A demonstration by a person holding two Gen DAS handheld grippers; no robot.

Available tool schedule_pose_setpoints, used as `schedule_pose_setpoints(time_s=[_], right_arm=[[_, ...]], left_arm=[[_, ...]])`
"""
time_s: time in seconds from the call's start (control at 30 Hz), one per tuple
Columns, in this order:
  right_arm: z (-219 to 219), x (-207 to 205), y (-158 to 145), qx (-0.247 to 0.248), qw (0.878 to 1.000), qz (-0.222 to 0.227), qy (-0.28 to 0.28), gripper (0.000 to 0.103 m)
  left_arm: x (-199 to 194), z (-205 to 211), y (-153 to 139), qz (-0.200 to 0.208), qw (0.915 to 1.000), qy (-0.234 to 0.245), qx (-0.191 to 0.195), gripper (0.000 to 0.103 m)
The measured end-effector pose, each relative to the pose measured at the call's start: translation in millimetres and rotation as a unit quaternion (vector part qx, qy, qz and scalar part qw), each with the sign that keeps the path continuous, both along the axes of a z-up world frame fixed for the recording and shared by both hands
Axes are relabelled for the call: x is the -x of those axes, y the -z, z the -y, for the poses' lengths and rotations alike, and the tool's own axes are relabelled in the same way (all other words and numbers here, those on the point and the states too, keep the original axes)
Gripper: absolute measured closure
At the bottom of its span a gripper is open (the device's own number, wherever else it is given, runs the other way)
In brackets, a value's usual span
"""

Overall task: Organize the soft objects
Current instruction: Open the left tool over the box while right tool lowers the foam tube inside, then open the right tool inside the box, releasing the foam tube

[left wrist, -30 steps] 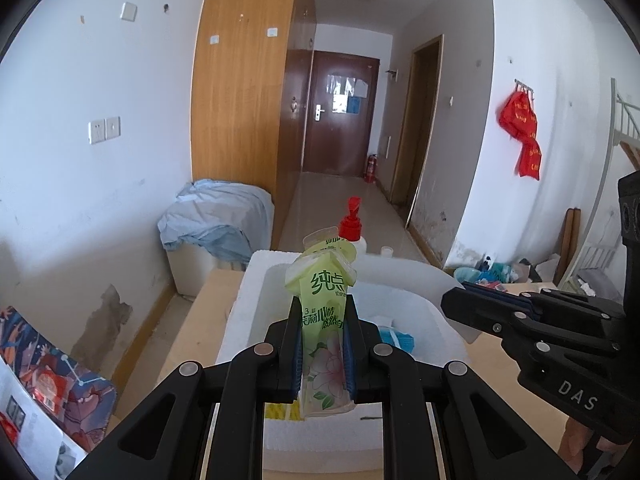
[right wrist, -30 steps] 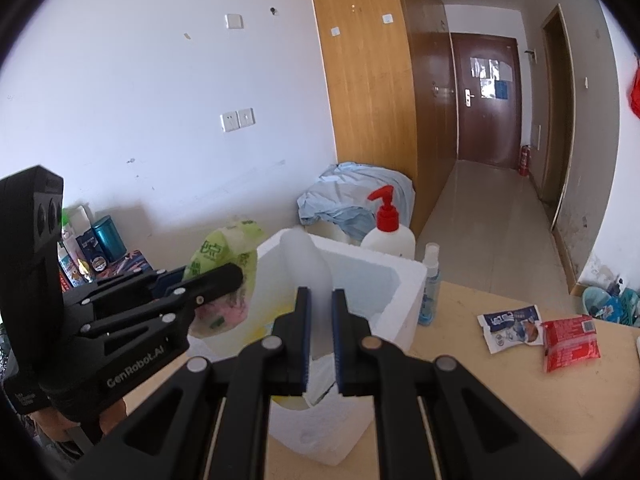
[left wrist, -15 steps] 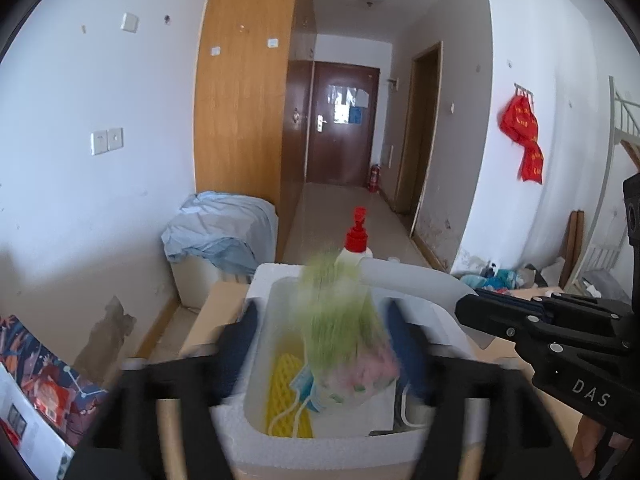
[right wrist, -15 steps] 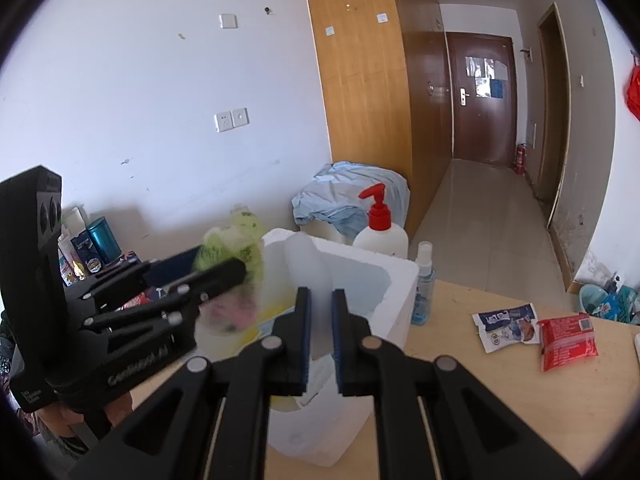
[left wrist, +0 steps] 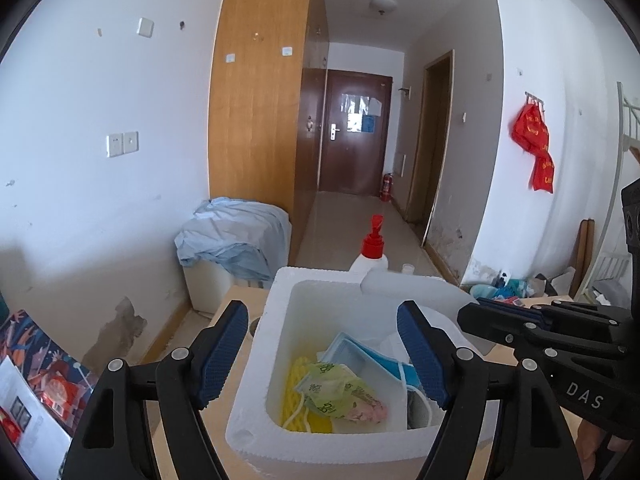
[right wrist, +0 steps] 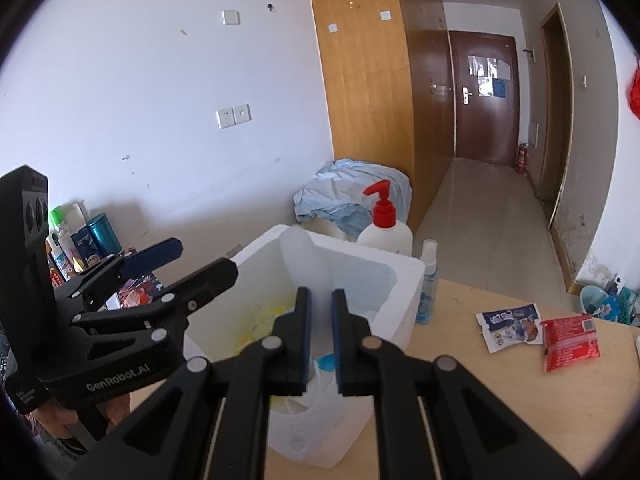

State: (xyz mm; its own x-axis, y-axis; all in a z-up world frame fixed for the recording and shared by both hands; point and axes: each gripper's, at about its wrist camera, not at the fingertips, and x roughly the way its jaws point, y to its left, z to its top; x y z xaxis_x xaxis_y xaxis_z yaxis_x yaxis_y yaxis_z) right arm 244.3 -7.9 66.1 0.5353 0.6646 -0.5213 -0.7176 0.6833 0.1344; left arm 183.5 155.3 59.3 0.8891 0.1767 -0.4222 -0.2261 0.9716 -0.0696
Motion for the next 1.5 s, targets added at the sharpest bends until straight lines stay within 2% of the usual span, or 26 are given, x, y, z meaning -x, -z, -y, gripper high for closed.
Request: schedule_pose_setpoints(time_s=[0.37,0.43,0.6,0.63,0.7,1.5], right_arm=[[-9,-4,10,0.004,1.0,-0.003,-0.01,0.091],[-10,-2,10,0.002,1.0,0.001,-0.011,0.083],[-7,0,7,-0.009,1.0,0.014,-0.009,0.075],[-7,1,6,-0.008,1.0,0.018,-0.007,0.067],[-7,0,6,-0.003,1.0,0.021,-0.001,0.063],[5,3,-2,-0.012,1.0,0.016,0.013,0.061]], left_arm=[[-2,-5,3,-0.008,0.9999,-0.011,-0.003,0.025],[-2,-4,3,-0.007,0.9999,-0.014,-0.006,0.025],[-2,-5,4,-0.009,0.9998,-0.015,-0.006,0.025],[-1,-5,4,-0.01,0.9998,-0.015,-0.006,0.025],[-1,-4,3,-0.007,0.9998,-0.015,-0.008,0.025],[10,6,-2,-0.003,0.9999,-0.009,-0.01,0.025]])
